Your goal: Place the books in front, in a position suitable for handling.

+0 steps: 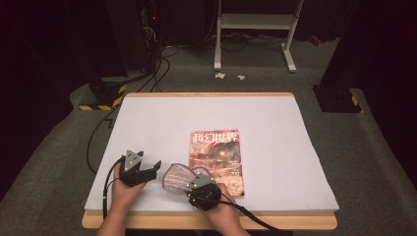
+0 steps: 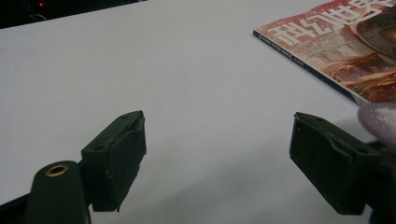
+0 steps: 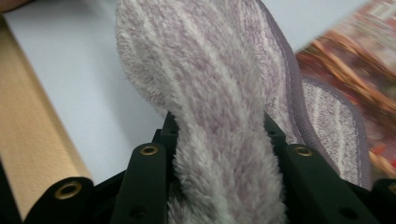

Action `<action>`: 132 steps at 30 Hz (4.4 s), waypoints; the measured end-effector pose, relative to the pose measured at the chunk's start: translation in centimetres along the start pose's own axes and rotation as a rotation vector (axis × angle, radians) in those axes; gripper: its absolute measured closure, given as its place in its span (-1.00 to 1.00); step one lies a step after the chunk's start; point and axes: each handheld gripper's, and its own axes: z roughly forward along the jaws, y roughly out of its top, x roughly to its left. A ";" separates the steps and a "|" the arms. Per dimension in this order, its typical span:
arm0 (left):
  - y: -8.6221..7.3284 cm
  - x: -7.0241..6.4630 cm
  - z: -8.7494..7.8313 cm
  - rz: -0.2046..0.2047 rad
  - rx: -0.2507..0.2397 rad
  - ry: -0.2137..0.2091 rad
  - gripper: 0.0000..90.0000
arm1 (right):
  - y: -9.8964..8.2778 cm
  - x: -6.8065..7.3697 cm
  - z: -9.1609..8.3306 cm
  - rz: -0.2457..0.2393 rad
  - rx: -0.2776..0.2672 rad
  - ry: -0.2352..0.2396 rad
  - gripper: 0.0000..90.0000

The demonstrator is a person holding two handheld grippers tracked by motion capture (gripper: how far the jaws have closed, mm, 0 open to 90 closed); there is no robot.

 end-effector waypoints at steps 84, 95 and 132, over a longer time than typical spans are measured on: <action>0.0 0.1 0.0 0.001 -0.005 -0.010 -0.57 | 2.9 -4.3 3.2 0.069 0.026 -0.049 0.44; 0.0 0.0 0.0 0.000 -0.003 -0.006 -0.56 | -2.8 -12.3 -2.2 0.236 0.043 -0.245 0.44; 0.0 0.1 0.0 -0.005 -0.002 -0.018 -0.56 | 4.6 -9.0 4.8 0.093 0.085 -0.183 0.44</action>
